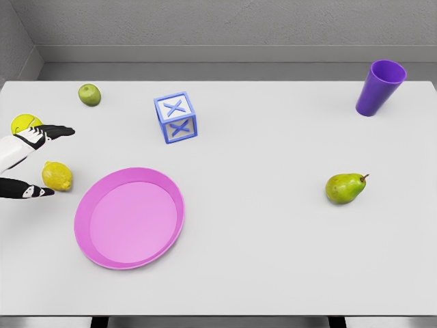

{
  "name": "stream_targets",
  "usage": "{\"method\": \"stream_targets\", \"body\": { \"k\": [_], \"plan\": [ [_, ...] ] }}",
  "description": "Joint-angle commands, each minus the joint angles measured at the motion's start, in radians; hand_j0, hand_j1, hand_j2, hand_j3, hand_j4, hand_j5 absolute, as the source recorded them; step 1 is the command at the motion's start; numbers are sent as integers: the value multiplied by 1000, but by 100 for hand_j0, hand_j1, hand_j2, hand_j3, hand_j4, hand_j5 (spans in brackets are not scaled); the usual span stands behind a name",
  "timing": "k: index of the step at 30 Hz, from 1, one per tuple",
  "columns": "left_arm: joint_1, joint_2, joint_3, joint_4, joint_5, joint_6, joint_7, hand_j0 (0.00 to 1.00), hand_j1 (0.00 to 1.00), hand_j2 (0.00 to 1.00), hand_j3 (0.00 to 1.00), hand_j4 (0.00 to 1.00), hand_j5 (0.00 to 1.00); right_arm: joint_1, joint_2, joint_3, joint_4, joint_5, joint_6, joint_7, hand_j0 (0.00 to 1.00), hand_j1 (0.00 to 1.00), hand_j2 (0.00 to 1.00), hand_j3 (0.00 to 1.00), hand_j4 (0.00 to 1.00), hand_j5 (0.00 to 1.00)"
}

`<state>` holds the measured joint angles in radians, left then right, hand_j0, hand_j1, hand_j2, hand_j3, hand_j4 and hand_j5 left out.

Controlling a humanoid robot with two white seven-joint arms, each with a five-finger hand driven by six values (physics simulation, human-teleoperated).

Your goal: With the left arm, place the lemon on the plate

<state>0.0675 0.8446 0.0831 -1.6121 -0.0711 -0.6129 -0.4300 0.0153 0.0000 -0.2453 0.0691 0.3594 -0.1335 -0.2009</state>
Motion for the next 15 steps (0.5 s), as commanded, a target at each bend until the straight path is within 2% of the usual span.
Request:
{"method": "stream_targets", "body": {
  "k": [1,7,10,11,12,15],
  "plan": [
    [0,-2,1,0,7,2,1,100,100,100,100,100,100,0,0,-2,0,0,0,0,100,100,100,100,100,100],
    [0,-2,10,5,-36,2,-1,100,100,100,100,100,100,0,0,0,0,0,0,0,100,100,100,100,100,100],
    [0,-19,86,34,-113,2,-3,100,100,100,100,100,100,0,0,0,0,0,0,0,100,100,100,100,100,100],
    [-2,-18,87,58,-128,2,-9,100,100,100,100,100,100,0,0,0,0,0,0,0,100,100,100,100,100,100],
    [-3,-19,96,70,-136,2,-48,100,100,100,100,100,100,0,0,0,0,0,0,0,100,100,100,100,100,100],
    [-17,-22,61,118,-170,2,-64,100,100,100,100,100,100,0,0,1,0,0,0,0,100,100,100,100,100,100]
  ]
}}
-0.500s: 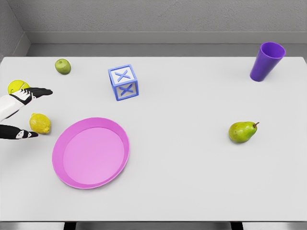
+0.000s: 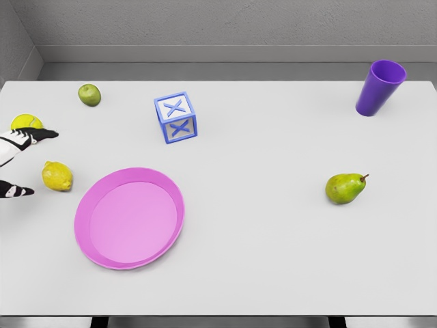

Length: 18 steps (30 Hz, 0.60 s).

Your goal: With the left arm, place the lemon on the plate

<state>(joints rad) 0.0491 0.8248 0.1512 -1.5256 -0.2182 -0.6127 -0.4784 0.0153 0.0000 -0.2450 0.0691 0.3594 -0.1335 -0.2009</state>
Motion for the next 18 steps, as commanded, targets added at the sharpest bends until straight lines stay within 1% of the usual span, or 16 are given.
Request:
{"method": "stream_targets", "body": {
  "k": [1,3,5,6,8,9,10,12,14,16,17,18],
  "plan": [
    [0,-1,-21,51,-24,2,-16,100,100,100,100,100,100,0,0,1,0,0,0,0,100,100,100,100,100,100],
    [-6,10,-94,58,-24,2,-16,100,100,100,100,100,100,0,0,0,0,0,0,0,100,100,100,100,100,100],
    [-32,45,-107,58,-49,2,-17,100,100,100,100,100,100,0,0,0,0,0,0,0,100,100,100,100,100,100],
    [-54,63,-108,59,-66,2,-17,100,100,100,100,100,100,0,0,0,0,0,0,0,100,100,100,100,100,100],
    [-98,94,-110,56,-75,2,-17,100,100,100,100,100,100,0,0,0,0,0,0,0,100,100,100,100,100,100],
    [-107,112,-113,54,-105,2,-17,100,100,100,100,100,100,0,0,0,0,0,0,0,100,100,100,100,100,100],
    [-129,122,-128,54,-136,2,-17,100,100,100,100,100,100,0,0,0,0,0,0,0,100,100,100,100,100,100],
    [-153,122,-145,53,-216,2,-17,100,100,100,100,100,100,0,0,0,0,0,0,0,100,100,100,100,100,100],
    [-189,119,-196,51,-271,2,-17,100,100,100,100,100,100,0,0,0,0,0,0,0,100,100,100,100,100,100],
    [-215,109,-205,44,-309,2,-19,100,100,100,100,100,100,0,0,1,0,0,0,0,100,100,100,100,100,100],
    [-216,105,-211,44,-320,2,-17,100,100,100,100,100,100,0,0,0,0,0,0,0,100,100,100,100,100,100],
    [-218,105,-236,44,-322,2,-19,100,100,100,100,100,100,0,0,0,0,0,0,0,100,100,100,100,100,100]
  ]
}}
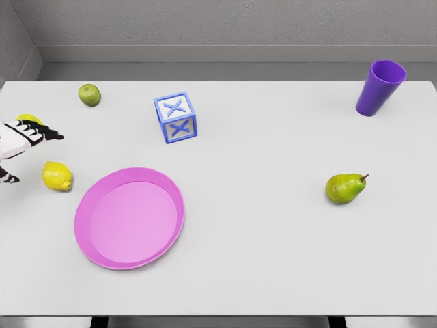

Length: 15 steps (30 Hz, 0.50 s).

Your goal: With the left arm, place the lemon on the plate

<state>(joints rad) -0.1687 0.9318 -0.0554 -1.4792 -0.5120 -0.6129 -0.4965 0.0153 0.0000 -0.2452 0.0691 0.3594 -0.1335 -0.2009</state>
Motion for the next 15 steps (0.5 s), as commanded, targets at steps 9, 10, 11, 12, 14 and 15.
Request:
{"method": "stream_targets", "body": {
  "k": [9,10,11,12,14,15],
  "plan": [
    [-3,-2,-90,-3,-23,2,4,100,100,100,100,100,100,0,0,0,0,0,0,0,100,100,100,100,100,100],
    [-3,-2,-92,-3,-25,2,4,100,100,100,100,100,100,0,0,1,0,0,0,0,100,100,100,100,100,100],
    [-3,-4,-95,-3,-23,2,4,100,100,100,100,100,100,0,0,0,0,0,0,0,100,100,100,100,100,100],
    [-3,-2,-95,-3,-23,2,3,98,98,98,98,98,98,0,0,0,0,0,0,0,100,100,100,100,100,100],
    [-3,-4,-96,-3,-25,2,3,93,93,93,93,93,93,0,0,0,0,0,0,0,100,100,100,100,100,100],
    [-3,-2,-106,-3,-26,2,1,93,93,93,93,93,93,0,0,1,0,0,0,0,100,100,100,100,100,100]
  ]
}}
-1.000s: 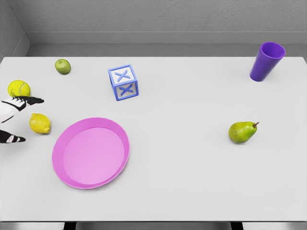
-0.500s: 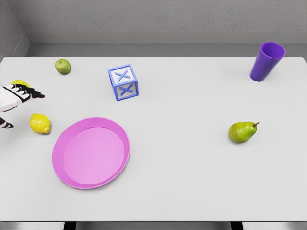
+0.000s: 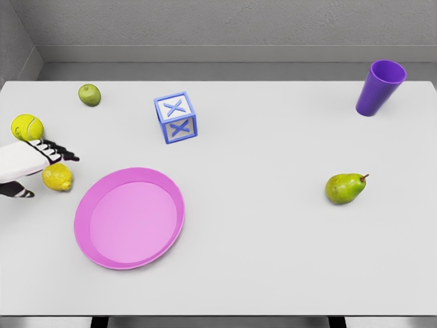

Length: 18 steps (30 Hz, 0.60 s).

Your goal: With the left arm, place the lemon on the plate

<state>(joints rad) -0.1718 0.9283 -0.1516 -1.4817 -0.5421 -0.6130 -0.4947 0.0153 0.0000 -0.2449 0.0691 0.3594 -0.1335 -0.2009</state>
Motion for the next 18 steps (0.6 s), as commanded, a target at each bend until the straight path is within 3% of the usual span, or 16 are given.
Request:
{"method": "stream_targets", "body": {
  "k": [1,14,18],
  "plan": [
    [0,1,-12,1,2,2,-1,93,93,93,93,93,93,0,0,-1,0,0,0,0,100,100,100,100,100,100],
    [-25,-66,-14,11,-68,2,-1,94,94,94,94,94,94,0,0,-1,0,0,0,0,100,100,100,100,100,100],
    [-35,-68,-42,11,-79,2,-1,94,94,94,94,94,94,0,0,1,0,0,0,0,100,100,100,100,100,100]
  ]
}}
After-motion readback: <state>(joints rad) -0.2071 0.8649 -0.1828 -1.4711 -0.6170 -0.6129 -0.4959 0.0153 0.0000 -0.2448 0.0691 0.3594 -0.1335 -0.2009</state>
